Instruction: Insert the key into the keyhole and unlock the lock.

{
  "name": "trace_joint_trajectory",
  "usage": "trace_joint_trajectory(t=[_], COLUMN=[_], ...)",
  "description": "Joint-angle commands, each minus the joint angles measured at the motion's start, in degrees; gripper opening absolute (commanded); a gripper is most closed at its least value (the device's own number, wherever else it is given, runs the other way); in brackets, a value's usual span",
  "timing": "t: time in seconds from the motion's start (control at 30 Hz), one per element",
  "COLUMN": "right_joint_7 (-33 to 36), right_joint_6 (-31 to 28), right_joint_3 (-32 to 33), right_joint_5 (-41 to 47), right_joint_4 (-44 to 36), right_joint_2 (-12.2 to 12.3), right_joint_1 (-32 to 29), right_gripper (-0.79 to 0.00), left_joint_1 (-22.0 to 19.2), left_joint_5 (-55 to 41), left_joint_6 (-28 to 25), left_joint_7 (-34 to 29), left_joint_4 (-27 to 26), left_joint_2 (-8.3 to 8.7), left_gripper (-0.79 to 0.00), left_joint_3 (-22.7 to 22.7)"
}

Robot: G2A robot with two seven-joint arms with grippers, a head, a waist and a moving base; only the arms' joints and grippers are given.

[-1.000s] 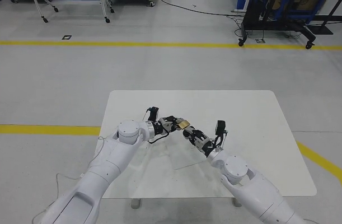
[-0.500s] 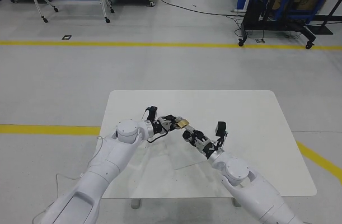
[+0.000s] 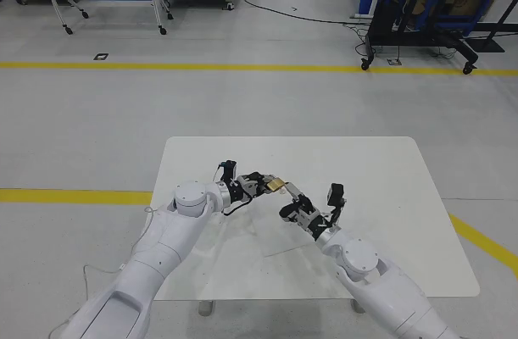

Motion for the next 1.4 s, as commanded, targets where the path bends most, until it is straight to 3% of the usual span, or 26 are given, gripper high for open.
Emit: trace_joint_trajectory(t=[0.0, 0.27, 0.3, 0.33, 0.4, 0.77, 1.37], right_joint_7=[0.5, 6.5, 8.3, 10.0, 12.3, 12.0, 2.4], right_joint_6=[-3.1, -14.7, -16.7, -18.2, -19.1, -18.1, -13.1], right_joint_3=[1.3, 8.2, 8.9, 9.4, 10.1, 6.1, 3.8], right_joint_5=[-0.4, 2.2, 3.2, 4.0, 4.5, -5.3, -13.3], right_joint_4=[-0.6, -4.1, -4.7, -5.0, -5.5, -4.3, -1.3], right_joint_2=[0.2, 1.2, 1.3, 1.4, 1.5, 0.2, -1.8], right_joint_1=[-1.5, -7.8, -8.5, -9.2, -9.7, -6.4, -4.6], right_gripper=[0.000, 0.000, -0.175, -0.529, -0.785, -0.785, -0.785], left_joint_1=[0.5, -1.0, -1.2, -1.3, -1.5, -3.3, -5.4], left_joint_5=[-4.8, -8.1, -8.2, -8.2, -8.2, -12.2, -11.3], left_joint_6=[3.1, 7.7, 8.1, 8.2, 8.3, 12.2, 10.5], left_joint_7=[-4.2, -9.3, -9.5, -9.6, -9.7, -16.5, -16.8], left_joint_4=[0.4, 3.8, 4.1, 4.2, 4.6, 8.9, 12.7], left_joint_2=[0.01, -0.08, -0.16, -0.24, -0.41, -1.32, -2.52], left_gripper=[-0.785, -0.785, -0.785, -0.785, -0.785, -0.785, -0.785], left_joint_3=[-1.1, -1.9, -1.8, -1.7, -1.3, -0.7, 0.8])
